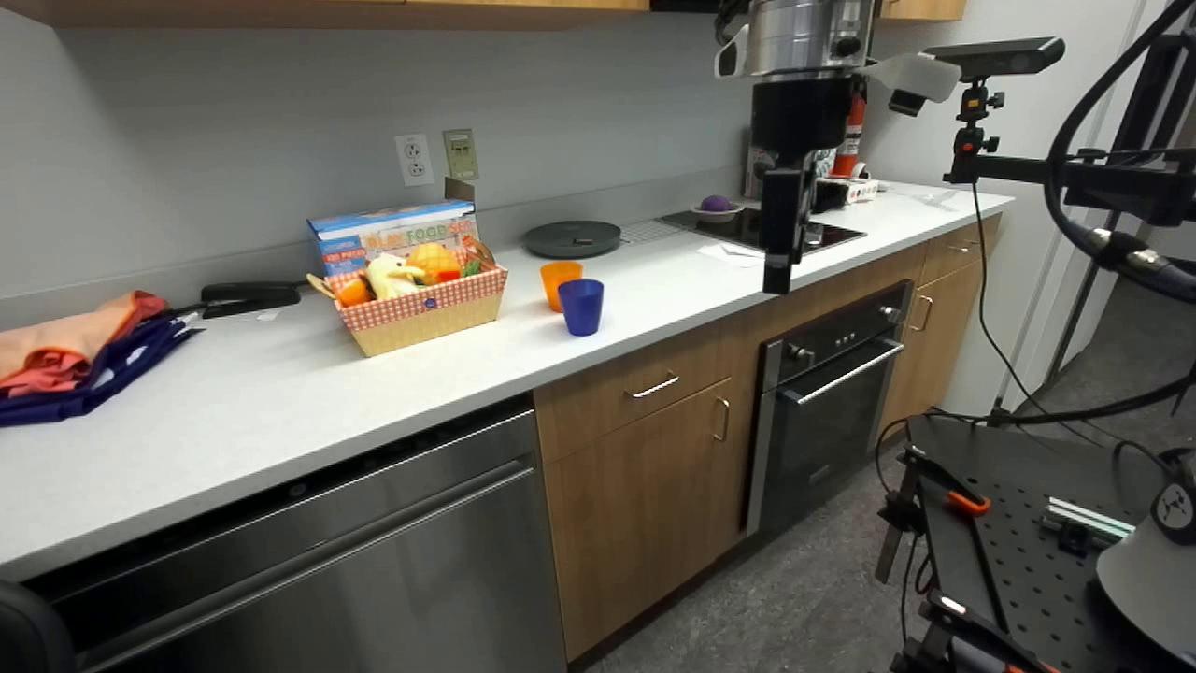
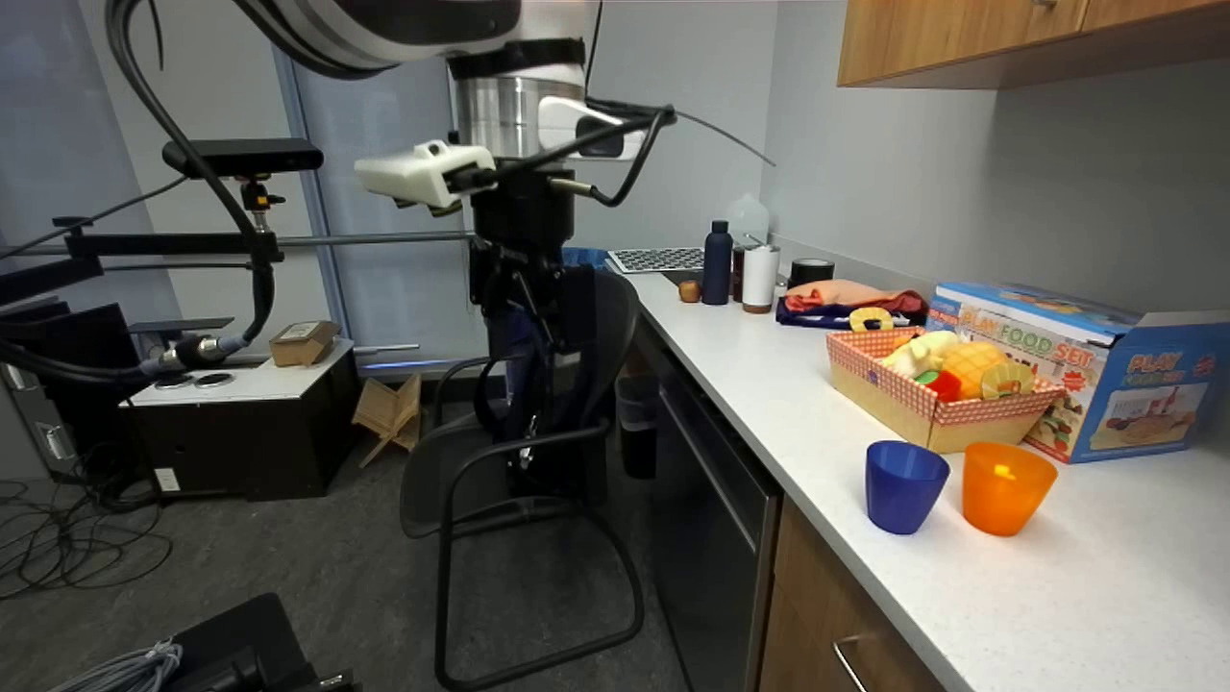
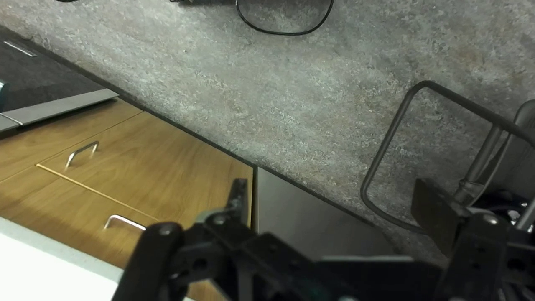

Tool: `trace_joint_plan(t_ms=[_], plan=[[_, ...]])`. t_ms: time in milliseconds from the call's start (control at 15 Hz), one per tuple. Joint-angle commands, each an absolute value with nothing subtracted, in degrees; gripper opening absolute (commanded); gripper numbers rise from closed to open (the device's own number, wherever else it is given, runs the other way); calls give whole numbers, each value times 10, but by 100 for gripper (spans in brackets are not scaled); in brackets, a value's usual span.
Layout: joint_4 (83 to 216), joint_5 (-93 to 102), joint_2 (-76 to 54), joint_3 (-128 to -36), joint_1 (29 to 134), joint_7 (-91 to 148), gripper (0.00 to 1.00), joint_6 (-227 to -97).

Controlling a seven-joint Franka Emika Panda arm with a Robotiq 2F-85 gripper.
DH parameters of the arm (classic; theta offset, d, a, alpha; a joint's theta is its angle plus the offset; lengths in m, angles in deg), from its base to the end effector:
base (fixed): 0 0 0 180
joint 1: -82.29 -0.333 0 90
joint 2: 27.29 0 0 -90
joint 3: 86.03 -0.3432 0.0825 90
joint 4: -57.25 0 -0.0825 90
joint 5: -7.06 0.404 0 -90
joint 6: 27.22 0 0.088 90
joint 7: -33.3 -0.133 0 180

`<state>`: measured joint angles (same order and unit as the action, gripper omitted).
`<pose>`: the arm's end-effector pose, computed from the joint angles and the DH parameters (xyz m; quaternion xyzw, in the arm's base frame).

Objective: Open the drawer to the right of the dishwasher

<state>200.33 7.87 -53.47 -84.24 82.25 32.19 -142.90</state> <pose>0.4052 -0.0113 0.4333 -0.9995 0.0264 0.0107 0.0133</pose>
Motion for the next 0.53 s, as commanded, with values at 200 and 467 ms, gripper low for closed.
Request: trace_joint_plan(t_ms=[200, 467], plan=[[1979, 10, -466, -835, 843, 380, 100, -1432], [1993, 20, -472, -835, 839, 367, 100, -1441]])
